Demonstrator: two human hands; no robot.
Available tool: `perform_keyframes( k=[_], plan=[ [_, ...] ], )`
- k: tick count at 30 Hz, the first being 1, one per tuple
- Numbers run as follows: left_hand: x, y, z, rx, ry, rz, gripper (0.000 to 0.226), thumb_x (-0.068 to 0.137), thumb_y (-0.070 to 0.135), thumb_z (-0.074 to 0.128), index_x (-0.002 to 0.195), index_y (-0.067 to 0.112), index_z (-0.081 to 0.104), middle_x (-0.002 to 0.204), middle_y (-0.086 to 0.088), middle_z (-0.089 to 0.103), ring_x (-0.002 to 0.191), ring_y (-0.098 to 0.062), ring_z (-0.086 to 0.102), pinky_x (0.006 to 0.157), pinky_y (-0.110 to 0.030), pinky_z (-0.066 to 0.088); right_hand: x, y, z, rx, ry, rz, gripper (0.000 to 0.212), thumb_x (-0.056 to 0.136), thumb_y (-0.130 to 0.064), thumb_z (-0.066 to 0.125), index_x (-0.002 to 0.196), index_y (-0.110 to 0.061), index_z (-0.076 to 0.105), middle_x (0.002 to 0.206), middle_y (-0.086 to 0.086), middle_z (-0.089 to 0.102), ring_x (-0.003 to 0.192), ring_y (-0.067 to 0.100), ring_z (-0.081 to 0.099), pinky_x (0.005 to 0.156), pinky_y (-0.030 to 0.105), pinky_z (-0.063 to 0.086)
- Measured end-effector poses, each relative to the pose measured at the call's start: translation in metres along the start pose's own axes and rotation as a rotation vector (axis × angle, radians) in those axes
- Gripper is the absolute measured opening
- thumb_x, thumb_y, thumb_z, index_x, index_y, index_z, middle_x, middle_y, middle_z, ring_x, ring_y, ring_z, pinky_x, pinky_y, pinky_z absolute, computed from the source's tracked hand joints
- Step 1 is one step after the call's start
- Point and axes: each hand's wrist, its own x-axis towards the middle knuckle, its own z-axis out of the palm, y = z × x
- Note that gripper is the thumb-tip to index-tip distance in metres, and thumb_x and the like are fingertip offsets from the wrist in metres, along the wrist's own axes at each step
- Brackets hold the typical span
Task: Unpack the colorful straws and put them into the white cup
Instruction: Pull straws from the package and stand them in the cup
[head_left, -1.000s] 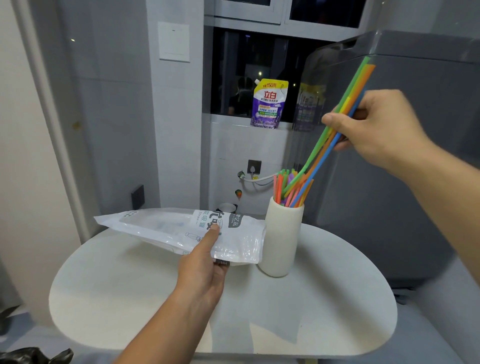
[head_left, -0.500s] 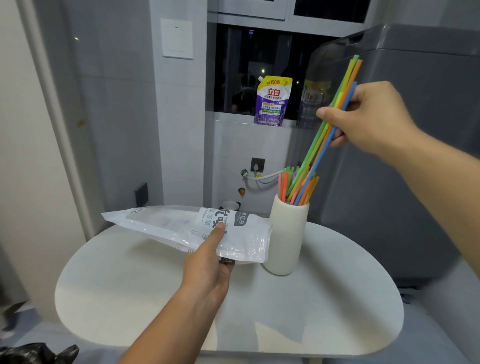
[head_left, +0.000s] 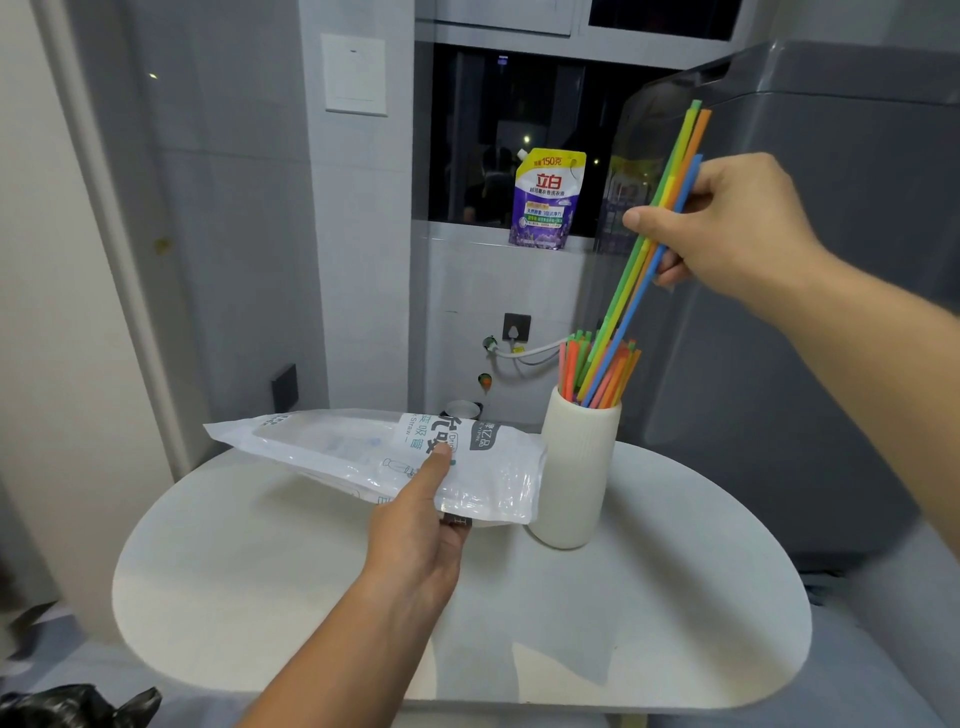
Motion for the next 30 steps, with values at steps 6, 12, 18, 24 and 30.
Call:
perform_keyframes(
  k=[6, 12, 18, 24, 30],
  plan=[
    [0.0, -0.001, -0.001, -0.002, 0.0, -0.004, 0.041, 0.09, 0.006, 0.073, 0.131, 0.013, 0.067, 0.117, -0.005, 0.078, 0.093, -0.017, 0.078, 0.064, -0.031, 0.064, 0.0, -0.004, -0.001, -0.021, 0.003, -0.009, 0.029, 0.086, -0.037, 0.073, 0.106, -0.015, 0.072, 0.078, -0.007, 0.069, 0.059, 0.004, 0.069, 0.068, 0.034, 0.064],
    [0.0, 0.0, -0.001, -0.003, -0.001, 0.001, 0.041, 0.091, 0.005, 0.073, 0.131, 0.012, 0.067, 0.118, -0.005, 0.078, 0.092, -0.016, 0.078, 0.063, -0.03, 0.064, -0.003, 0.001, 0.008, -0.02, -0.021, 0.002, 0.036, 0.085, -0.037, 0.074, 0.111, -0.012, 0.071, 0.08, -0.005, 0.068, 0.058, 0.002, 0.068, 0.07, 0.036, 0.064],
    [-0.001, 0.001, -0.001, 0.01, -0.002, -0.004, 0.037, 0.091, 0.006, 0.073, 0.128, 0.012, 0.068, 0.114, -0.005, 0.079, 0.092, -0.017, 0.079, 0.065, -0.031, 0.064, 0.0, 0.002, 0.003, -0.006, -0.022, 0.026, 0.027, 0.087, -0.034, 0.074, 0.105, -0.013, 0.071, 0.075, -0.006, 0.067, 0.054, 0.004, 0.068, 0.071, 0.037, 0.064],
    [0.0, -0.001, -0.002, 0.012, -0.004, -0.006, 0.038, 0.09, 0.005, 0.073, 0.128, 0.012, 0.068, 0.115, -0.005, 0.079, 0.092, -0.017, 0.079, 0.066, -0.032, 0.065, -0.002, 0.004, 0.002, -0.019, -0.032, 0.012, 0.019, 0.09, -0.033, 0.071, 0.099, -0.017, 0.069, 0.071, -0.007, 0.066, 0.057, 0.007, 0.068, 0.067, 0.035, 0.063],
    [-0.001, -0.001, -0.002, 0.007, -0.002, -0.008, 0.037, 0.091, 0.005, 0.073, 0.127, 0.012, 0.068, 0.115, -0.005, 0.079, 0.09, -0.016, 0.079, 0.063, -0.03, 0.064, 0.001, 0.007, 0.0, -0.015, -0.05, 0.031, 0.018, 0.092, -0.035, 0.068, 0.098, -0.018, 0.069, 0.072, -0.006, 0.067, 0.053, 0.004, 0.069, 0.066, 0.033, 0.063]
  ],
)
